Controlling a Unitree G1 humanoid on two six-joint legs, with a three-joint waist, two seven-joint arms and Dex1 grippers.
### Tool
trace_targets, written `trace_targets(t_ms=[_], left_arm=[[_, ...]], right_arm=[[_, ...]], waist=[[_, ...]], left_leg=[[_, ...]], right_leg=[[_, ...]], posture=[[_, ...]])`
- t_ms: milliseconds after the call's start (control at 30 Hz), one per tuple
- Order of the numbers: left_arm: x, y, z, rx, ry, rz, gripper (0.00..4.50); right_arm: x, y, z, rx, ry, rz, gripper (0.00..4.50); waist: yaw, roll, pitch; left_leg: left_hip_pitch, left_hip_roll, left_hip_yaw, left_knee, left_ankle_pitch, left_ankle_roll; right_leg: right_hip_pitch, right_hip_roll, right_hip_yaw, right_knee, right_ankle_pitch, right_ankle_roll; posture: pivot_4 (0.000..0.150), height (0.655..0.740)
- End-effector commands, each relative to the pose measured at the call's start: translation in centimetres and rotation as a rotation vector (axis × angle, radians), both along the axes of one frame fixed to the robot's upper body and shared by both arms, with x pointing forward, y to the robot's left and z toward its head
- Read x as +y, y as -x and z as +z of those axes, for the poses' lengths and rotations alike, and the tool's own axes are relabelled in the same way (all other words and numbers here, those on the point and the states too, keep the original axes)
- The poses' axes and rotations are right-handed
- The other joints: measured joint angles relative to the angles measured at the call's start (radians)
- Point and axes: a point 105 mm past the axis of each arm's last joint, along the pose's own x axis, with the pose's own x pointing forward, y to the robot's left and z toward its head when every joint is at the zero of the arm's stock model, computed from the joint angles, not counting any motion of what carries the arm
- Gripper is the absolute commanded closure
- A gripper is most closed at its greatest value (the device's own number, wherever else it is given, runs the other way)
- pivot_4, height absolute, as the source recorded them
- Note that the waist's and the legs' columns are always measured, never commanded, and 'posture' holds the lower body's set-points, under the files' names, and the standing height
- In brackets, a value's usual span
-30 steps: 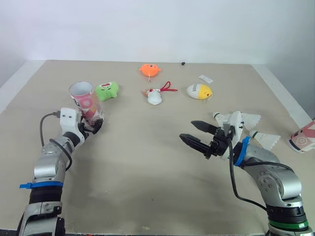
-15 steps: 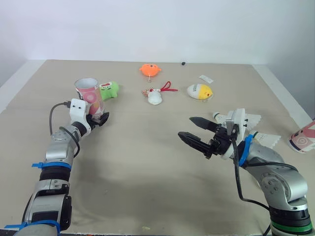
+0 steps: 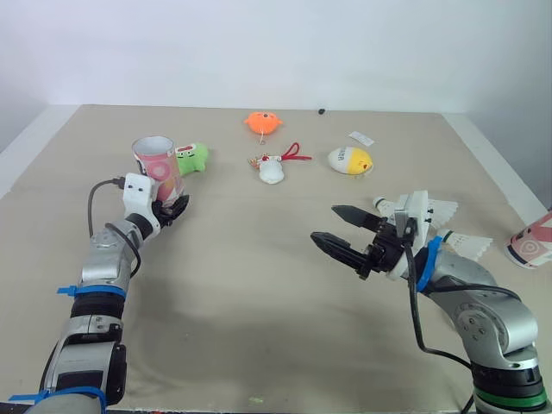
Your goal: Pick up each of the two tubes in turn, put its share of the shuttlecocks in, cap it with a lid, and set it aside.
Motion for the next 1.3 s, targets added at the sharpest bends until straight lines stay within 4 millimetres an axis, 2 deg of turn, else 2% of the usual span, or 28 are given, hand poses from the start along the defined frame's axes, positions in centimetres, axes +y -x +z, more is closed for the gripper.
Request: trace_targets(t_ms=[33, 100, 133, 267, 433, 467, 567, 700, 833, 933, 1067, 1300], left_arm=[[-2.7, 1.4, 2.5, -0.125, -0.083, -0.213, 1.62], [-5.1, 3.5, 2.1, -0.117, -0.279, -0.487, 1.62], [-5.6, 4.4, 1.8, -0.094, -0.346, -0.592, 1.62], [-5.8, 8.0, 1.4, 0.066, -0.553, -0.971, 1.62], [-5.9, 9.4, 3.2, 0.178, -0.682, -1.182, 1.62], [-6.0, 9.6, 3.3, 0.195, -0.717, -1.206, 1.62], [-6.0, 9.4, 3.3, 0.199, -0.806, -1.235, 1.62], [-6.7, 10.0, 3.1, 0.231, -0.789, -1.285, 1.62], [-7.2, 11.1, 2.0, 0.283, -0.783, -1.332, 1.62], [-7.3, 11.8, 1.2, 0.313, -0.779, -1.349, 1.62], [-7.3, 12.7, 0.4, 0.355, -0.784, -1.356, 1.62], [-6.9, 13.1, 0.1, 0.387, -0.819, -1.335, 1.62]], right_arm=[[-0.4, 0.3, 1.1, -0.047, 0.024, -0.003, 0.0], [-1.2, 1.0, 1.2, -0.034, 0.039, -0.006, 0.0], [-1.5, 1.4, 1.2, -0.028, 0.046, -0.003, 0.0], [-3.1, 3.0, 0.4, 0.022, 0.097, -0.046, 0.0], [-5.1, 3.9, -1.1, 0.068, 0.156, -0.168, 0.0], [-5.4, 4.1, -1.3, 0.069, 0.162, -0.188, 0.0], [-6.3, 4.1, -1.4, 0.07, 0.169, -0.269, 0.0], [-7.7, 3.8, -2.3, 0.082, 0.222, -0.383, 0.0], [-9.4, 2.7, -3.5, 0.101, 0.282, -0.502, 0.0], [-9.7, 1.4, -3.5, 0.093, 0.291, -0.552, 0.0], [-9.9, -1.6, -4.2, 0.073, 0.346, -0.621, 0.0], [-10.9, -5.1, -5.4, 0.087, 0.378, -0.708, 0.0]], waist=[[0.0, 0.0, 0.0], [0.0, 0.0, 0.0], [0.001, 0.0, 0.0], [0.0, 0.0, 0.0], [0.0, 0.0, 0.0], [0.0, 0.0, 0.0], [0.0, 0.0, 0.0], [-0.001, 0.0, 0.0], [-0.001, 0.0, 0.0], [-0.001, 0.0, 0.0], [-0.004, 0.0, 0.0], [0.0, 0.001, 0.001]], left_leg=[[0.0, 0.0, 0.0, 0.0, 0.0, 0.0], [0.0, 0.0, 0.0, 0.0, 0.0, 0.0], [-0.001, 0.0, 0.0, 0.0, 0.0, 0.0], [-0.002, 0.0, -0.001, 0.0, 0.0, -0.001], [-0.001, 0.001, -0.002, 0.001, 0.0, 0.0], [-0.001, 0.001, -0.002, 0.001, 0.0, 0.0], [-0.002, 0.001, -0.003, 0.001, 0.0, 0.0], [-0.001, 0.001, -0.002, 0.001, 0.0, 0.0], [-0.003, 0.001, -0.004, 0.001, 0.0, 0.0], [-0.002, 0.001, -0.003, 0.001, 0.0, 0.0], [-0.001, 0.003, -0.002, 0.002, 0.0, 0.0], [-0.002, 0.003, -0.001, 0.002, 0.0, 0.001]], right_leg=[[0.0, 0.0, 0.0, 0.0, 0.0, 0.0], [0.0, 0.0, 0.0, 0.0, 0.0, 0.0], [0.0, 0.0, 0.0, 0.0, 0.0, 0.0], [-0.001, 0.0, -0.001, 0.0, -0.001, -0.001], [-0.001, 0.001, -0.002, 0.0, -0.003, 0.001], [-0.001, 0.001, -0.002, 0.001, -0.005, 0.005], [0.0, 0.001, -0.003, 0.001, -0.005, 0.004], [-0.001, 0.001, -0.002, 0.001, -0.005, 0.005], [-0.001, 0.002, -0.003, 0.001, -0.006, 0.004], [-0.001, 0.002, -0.002, 0.001, -0.005, 0.004], [-0.002, 0.004, -0.001, 0.001, -0.004, 0.003], [-0.002, 0.004, -0.001, 0.002, -0.005, 0.002]], posture=[[0.15, 0.7323], [0.15, 0.7323], [0.15, 0.7323], [0.15, 0.7323], [0.15, 0.7323], [0.15, 0.7323], [0.15, 0.7323], [0.15, 0.7323], [0.15, 0.7323], [0.15, 0.7323], [0.15, 0.7323], [0.15, 0.7323]])
